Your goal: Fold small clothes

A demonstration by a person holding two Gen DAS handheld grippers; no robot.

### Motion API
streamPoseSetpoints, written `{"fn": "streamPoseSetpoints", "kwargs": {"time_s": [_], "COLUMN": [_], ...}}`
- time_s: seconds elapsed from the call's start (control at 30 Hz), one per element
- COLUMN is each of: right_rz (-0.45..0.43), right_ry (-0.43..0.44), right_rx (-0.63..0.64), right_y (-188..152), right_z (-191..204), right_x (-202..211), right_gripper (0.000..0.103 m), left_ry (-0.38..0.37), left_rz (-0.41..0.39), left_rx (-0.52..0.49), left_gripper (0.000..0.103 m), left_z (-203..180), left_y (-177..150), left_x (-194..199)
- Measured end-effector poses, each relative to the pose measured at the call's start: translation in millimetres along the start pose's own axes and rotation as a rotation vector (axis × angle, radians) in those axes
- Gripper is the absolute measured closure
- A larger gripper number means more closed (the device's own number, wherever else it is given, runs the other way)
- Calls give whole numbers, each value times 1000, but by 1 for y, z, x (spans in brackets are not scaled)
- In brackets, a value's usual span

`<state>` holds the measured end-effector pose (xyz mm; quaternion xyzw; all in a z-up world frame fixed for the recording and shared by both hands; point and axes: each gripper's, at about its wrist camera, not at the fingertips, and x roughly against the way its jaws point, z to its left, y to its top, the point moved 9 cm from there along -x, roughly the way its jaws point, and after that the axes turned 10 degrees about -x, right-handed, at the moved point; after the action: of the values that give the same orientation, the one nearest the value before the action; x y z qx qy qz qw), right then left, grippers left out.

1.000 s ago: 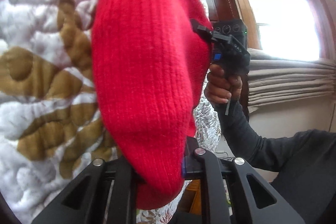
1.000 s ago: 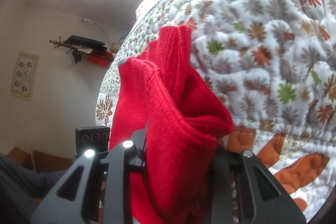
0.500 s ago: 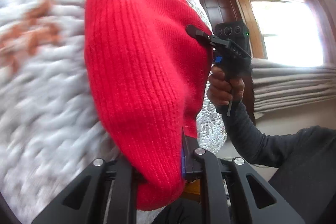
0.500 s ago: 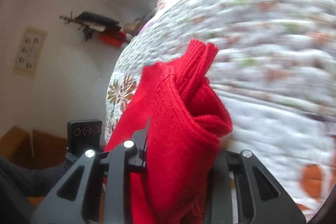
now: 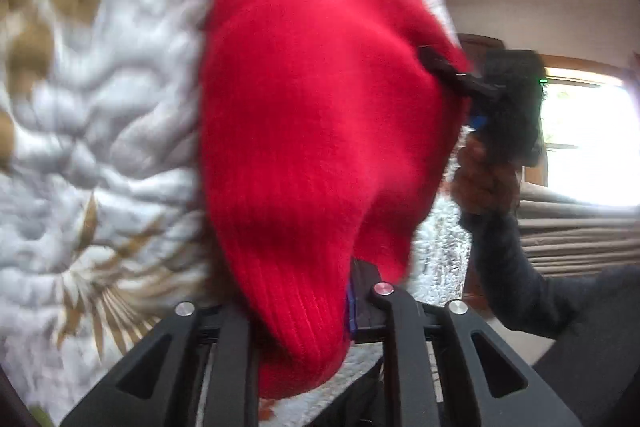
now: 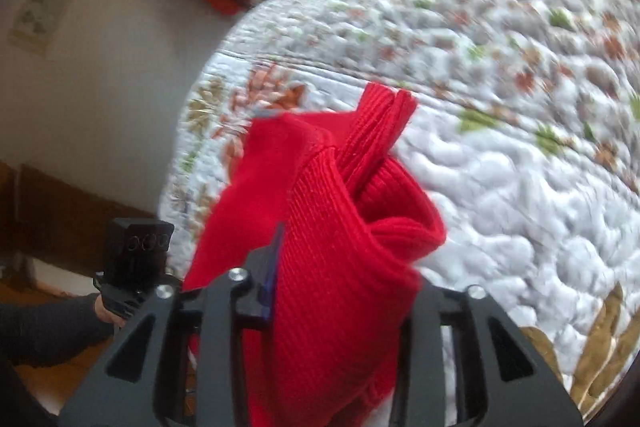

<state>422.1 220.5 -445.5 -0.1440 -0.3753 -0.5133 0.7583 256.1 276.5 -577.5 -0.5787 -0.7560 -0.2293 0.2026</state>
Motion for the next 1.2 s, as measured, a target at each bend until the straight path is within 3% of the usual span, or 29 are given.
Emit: {"fn": "streamPoseSetpoints", "kwargs": {"time_s": [0.07,0.1,0.2,0.27,0.33,0.47,0.53,0.57,0.7,0.93,1.0,1.03,1.07,1.1,1.13,1.2], "right_rz": [-48,-86,-126,-123,-113,-63,-28,-35,-69,-118,-74,-47,-31,-25,-29,-100], "right_ry": [18,46,169,297,353,437,425,372,217,262,270,268,269,260,231,148], "right_rx": [-42,-85,-238,-389,-474,-509,-488,-473,-474,-451,-443,-424,-405,-388,-352,-259], "right_y": [2,3,2,3,5,16,16,17,20,11,1,-3,-6,-7,-5,8], "right_z": [-10,-16,-38,-59,-74,-75,-69,-71,-88,-55,-41,-33,-28,-23,-20,-10], "right_x": [20,37,67,73,67,43,29,26,24,60,53,44,36,32,31,40], "right_gripper": [53,46,44,47,52,65,83,96,98,77,54,53,55,82,99,98], "left_ry": [-27,-27,32,95,145,117,82,63,16,-1,-6,-5,-2,1,3,6], "left_rz": [-13,-19,-63,-84,-103,-146,-152,-147,-101,-59,-61,-61,-59,-58,-58,-62], "left_rx": [9,11,-10,-20,-24,-63,-96,-111,-146,-109,-106,-103,-100,-98,-100,-102], "left_gripper": [73,66,37,35,35,35,35,35,35,35,35,35,35,35,35,35], "left_z": [0,-2,-7,-6,-7,-24,-42,-43,-53,-43,-40,-39,-38,-38,-39,-38], "left_y": [2,3,2,0,1,4,7,9,7,-2,-5,-5,-6,-7,-7,-6], "left_x": [-3,-2,19,37,49,79,76,73,43,22,25,25,24,25,26,26]}}
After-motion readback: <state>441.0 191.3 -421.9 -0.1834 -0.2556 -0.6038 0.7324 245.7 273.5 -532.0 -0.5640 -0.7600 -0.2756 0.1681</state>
